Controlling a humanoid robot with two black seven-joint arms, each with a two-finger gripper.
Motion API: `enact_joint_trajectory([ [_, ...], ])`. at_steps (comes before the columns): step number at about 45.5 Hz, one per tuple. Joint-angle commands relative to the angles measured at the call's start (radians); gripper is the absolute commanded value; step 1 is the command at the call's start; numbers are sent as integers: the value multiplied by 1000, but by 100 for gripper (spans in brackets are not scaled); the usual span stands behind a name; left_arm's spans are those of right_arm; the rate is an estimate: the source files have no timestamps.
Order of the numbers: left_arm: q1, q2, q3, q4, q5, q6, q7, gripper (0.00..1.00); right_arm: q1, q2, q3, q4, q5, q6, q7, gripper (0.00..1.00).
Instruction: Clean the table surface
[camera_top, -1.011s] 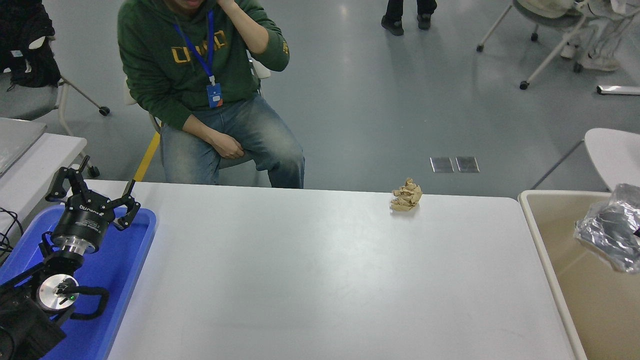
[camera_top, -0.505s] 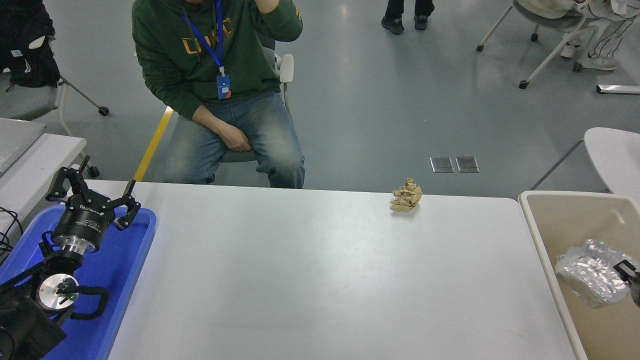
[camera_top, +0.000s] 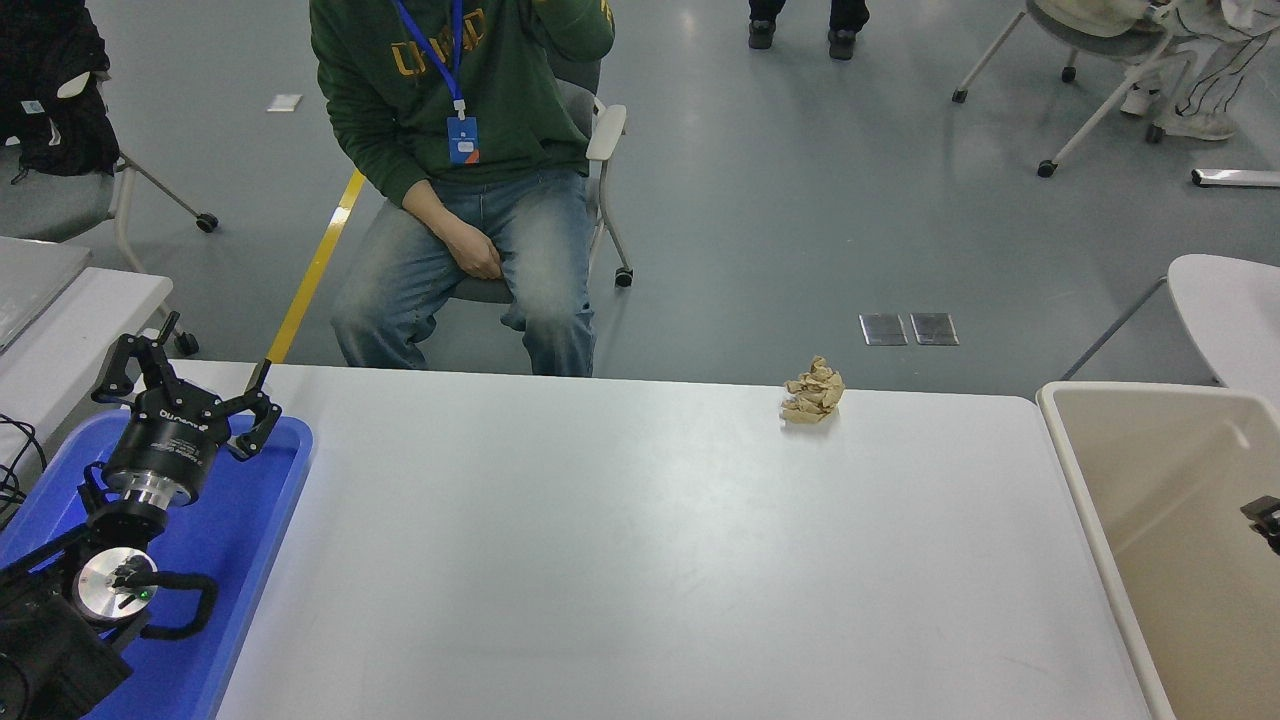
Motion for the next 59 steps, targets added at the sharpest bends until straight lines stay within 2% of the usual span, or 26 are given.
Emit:
enact_joint_trajectory([
  [1,0,0,0,0,0,0,0,100,27,-222,74,301,18,-1,3,100],
  [14,-1,0,0,0,0,0,0,100,24,-466,186,711,18,0,4,100],
  [26,0,-2,0,0,0,0,0,100,23,-515,204,958,18,-4,4,100],
  [38,0,-2,0,0,0,0,0,100,23,-458,224,1053,18,-18,4,100],
  [59,0,0,0,0,0,0,0,100,23,-159,235,1007,18,-165,3,100],
])
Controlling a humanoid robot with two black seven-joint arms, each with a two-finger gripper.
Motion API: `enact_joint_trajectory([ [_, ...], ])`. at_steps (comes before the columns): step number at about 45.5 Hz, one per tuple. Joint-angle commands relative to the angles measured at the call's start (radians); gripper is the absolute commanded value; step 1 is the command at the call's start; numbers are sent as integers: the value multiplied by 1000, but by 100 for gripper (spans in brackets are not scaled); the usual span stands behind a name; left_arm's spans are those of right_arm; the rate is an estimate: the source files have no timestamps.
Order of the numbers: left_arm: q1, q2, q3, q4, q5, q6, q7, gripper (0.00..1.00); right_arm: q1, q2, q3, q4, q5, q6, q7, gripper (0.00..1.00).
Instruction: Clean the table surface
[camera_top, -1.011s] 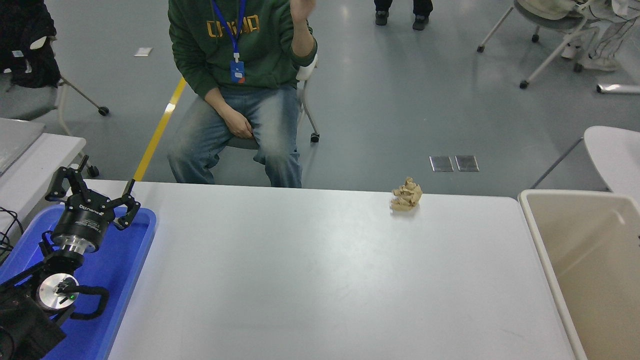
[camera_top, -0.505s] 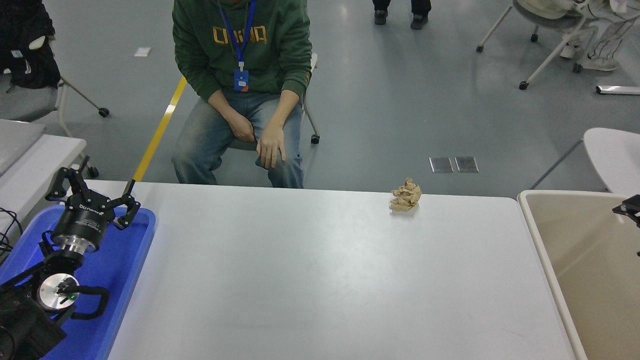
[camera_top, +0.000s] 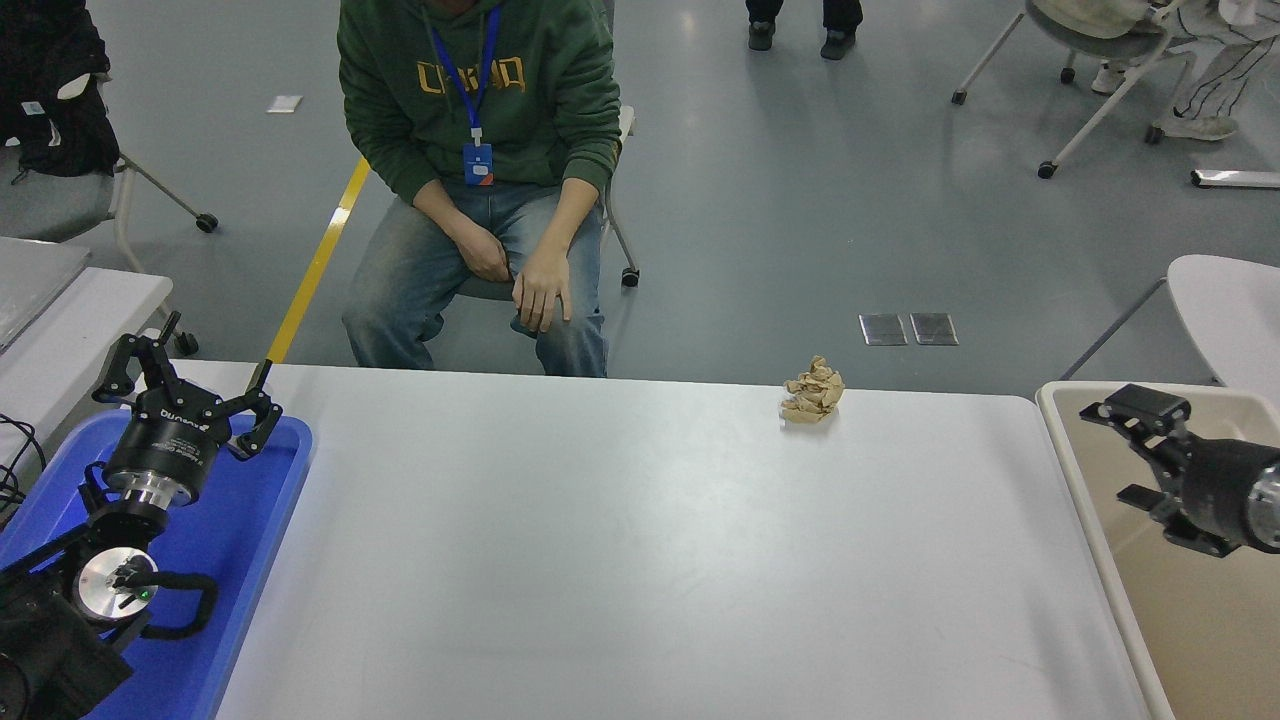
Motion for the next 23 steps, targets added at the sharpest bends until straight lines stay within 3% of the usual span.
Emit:
enact_joint_trajectory([
  [1,0,0,0,0,0,0,0,100,1,168,5,-35,-1,-86,-1,100],
  [23,0,0,0,0,0,0,0,100,18,527,8,-391,-1,-111,-4,100],
])
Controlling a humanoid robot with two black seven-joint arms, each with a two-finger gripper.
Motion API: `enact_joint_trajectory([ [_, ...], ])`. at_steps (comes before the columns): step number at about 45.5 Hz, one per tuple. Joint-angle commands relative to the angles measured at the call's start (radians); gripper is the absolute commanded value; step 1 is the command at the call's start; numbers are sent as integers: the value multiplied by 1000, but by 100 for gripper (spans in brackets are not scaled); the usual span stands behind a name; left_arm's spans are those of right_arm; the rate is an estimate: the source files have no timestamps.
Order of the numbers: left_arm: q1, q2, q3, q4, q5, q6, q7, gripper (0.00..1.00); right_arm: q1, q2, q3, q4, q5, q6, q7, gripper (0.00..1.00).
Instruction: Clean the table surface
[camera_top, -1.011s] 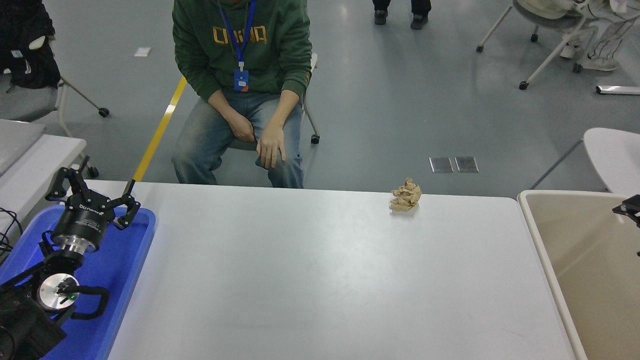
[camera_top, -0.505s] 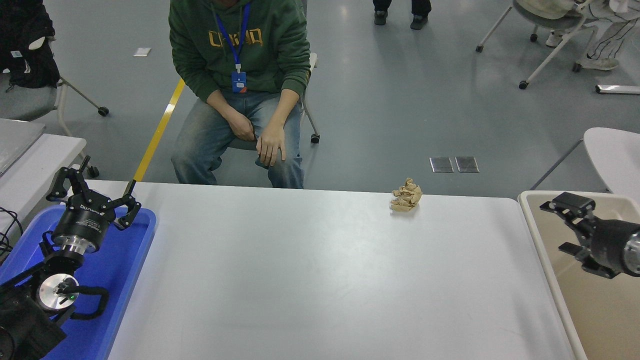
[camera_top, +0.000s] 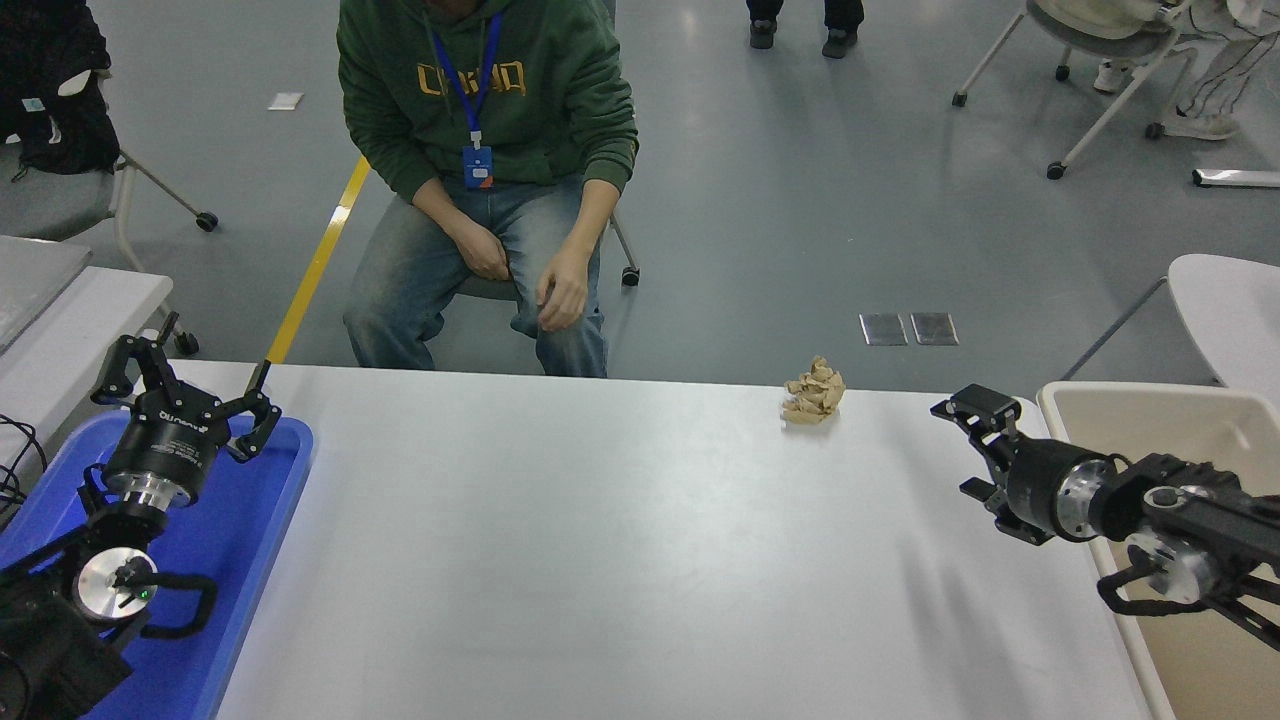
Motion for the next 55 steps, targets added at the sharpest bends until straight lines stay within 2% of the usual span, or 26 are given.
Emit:
enact_joint_trajectory([
  [1,0,0,0,0,0,0,0,100,9,180,6,-181,0,-11,-1,100],
  [13,0,0,0,0,0,0,0,100,39,297,20,-268,1,-17,-1,100],
  [55,0,0,0,0,0,0,0,100,98,361,26,-349,35,-11,-1,100],
])
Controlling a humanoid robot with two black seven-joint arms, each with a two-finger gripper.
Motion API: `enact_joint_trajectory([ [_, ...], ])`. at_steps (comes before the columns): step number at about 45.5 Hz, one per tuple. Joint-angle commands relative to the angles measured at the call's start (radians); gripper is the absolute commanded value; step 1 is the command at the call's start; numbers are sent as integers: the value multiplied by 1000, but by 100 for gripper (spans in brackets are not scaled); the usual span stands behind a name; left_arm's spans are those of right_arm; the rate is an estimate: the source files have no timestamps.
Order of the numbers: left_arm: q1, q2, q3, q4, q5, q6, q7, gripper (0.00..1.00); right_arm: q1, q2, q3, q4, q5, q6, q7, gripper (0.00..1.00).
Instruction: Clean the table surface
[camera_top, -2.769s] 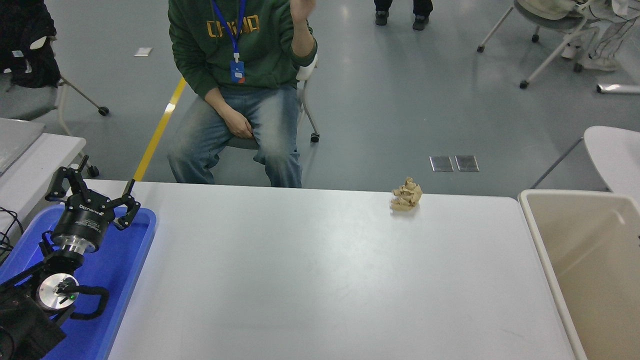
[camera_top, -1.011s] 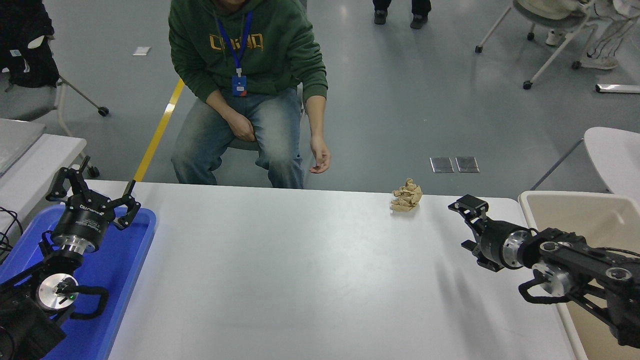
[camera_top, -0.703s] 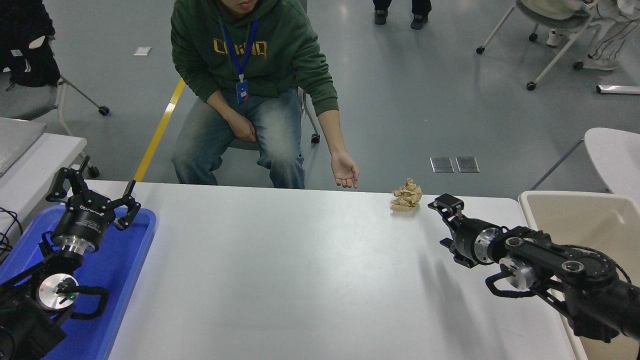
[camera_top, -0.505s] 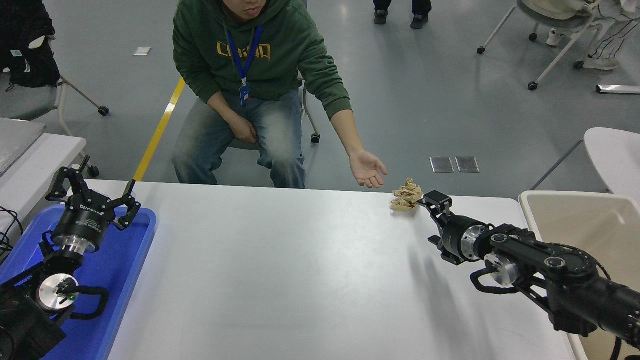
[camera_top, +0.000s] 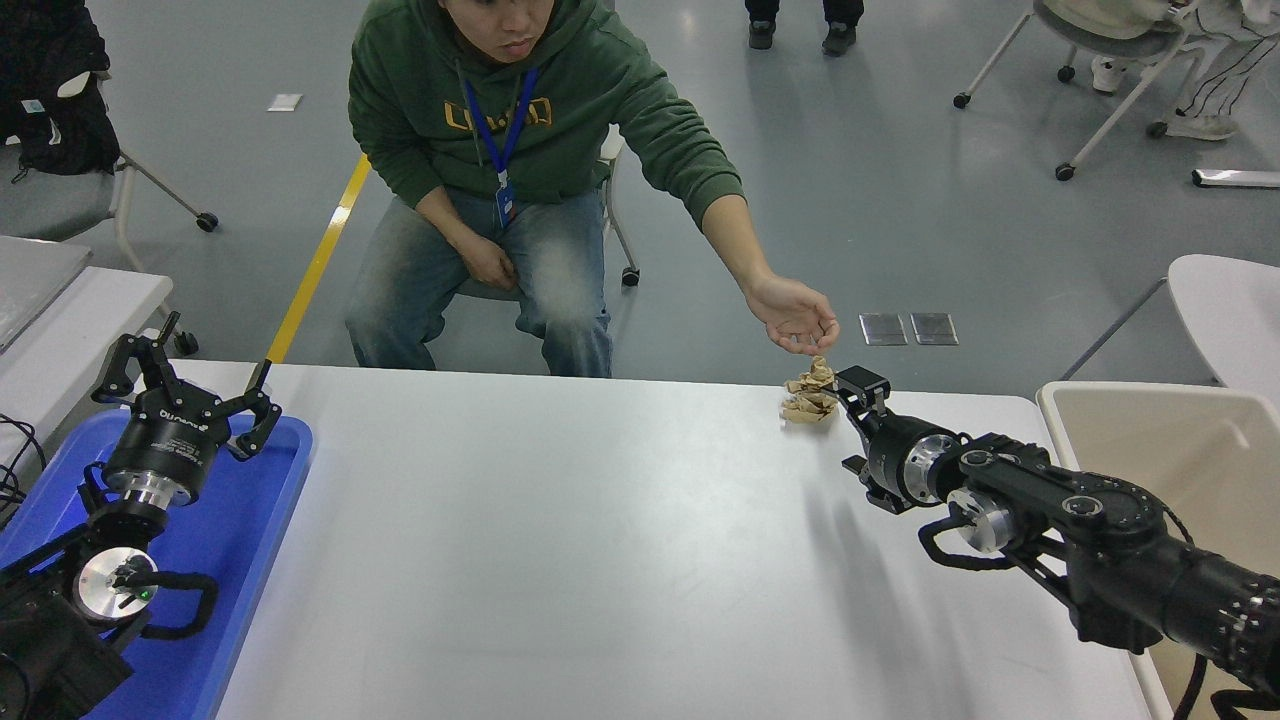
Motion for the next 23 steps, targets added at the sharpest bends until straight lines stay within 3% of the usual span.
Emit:
enact_joint_trajectory([
  [1,0,0,0,0,0,0,0,100,12,17,0,-13,1,1,0,100],
  [23,-1,-1,0,0,0,0,0,100,15,-54,-86,10,-10,56,0,100],
])
